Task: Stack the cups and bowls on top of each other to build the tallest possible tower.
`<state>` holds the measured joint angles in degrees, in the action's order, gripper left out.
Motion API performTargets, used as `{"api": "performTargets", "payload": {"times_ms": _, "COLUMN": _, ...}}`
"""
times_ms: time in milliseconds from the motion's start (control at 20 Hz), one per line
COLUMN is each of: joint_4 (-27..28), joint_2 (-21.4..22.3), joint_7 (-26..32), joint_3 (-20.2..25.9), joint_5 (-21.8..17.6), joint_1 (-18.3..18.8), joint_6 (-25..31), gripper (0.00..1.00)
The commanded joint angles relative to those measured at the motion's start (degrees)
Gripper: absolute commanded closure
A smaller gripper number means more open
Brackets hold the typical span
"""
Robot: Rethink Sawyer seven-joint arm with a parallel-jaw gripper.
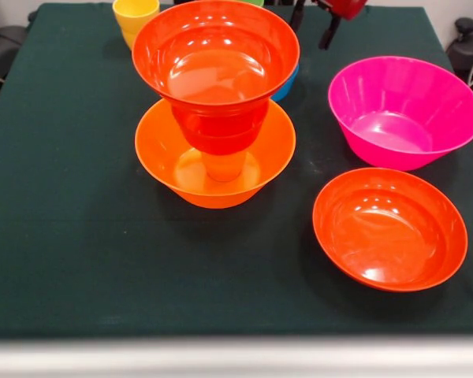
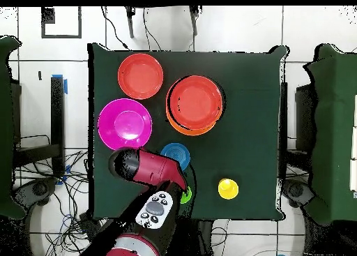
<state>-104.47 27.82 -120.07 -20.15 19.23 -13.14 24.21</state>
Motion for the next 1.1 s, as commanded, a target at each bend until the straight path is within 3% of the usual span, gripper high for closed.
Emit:
{"api": "performTargets", "payload": {"times_ms": 50, "joint_4": -2.2, "joint_2": -4.1, "joint_7": -5.6, "joint_3": 6.8, "joint_5": -2.9, "joint_1": -0.2, "joint_6": -2.9, "gripper": 0.00}}
{"api": "performTargets", "payload": {"times_ms": 1100, "joint_4": -2.9, "joint_2": -5.5, "joint_7": -5.5, "joint_3": 7.2, "joint_5": -2.9, "joint_1": 0.0, "joint_6": -4.6, "gripper": 0.00}}
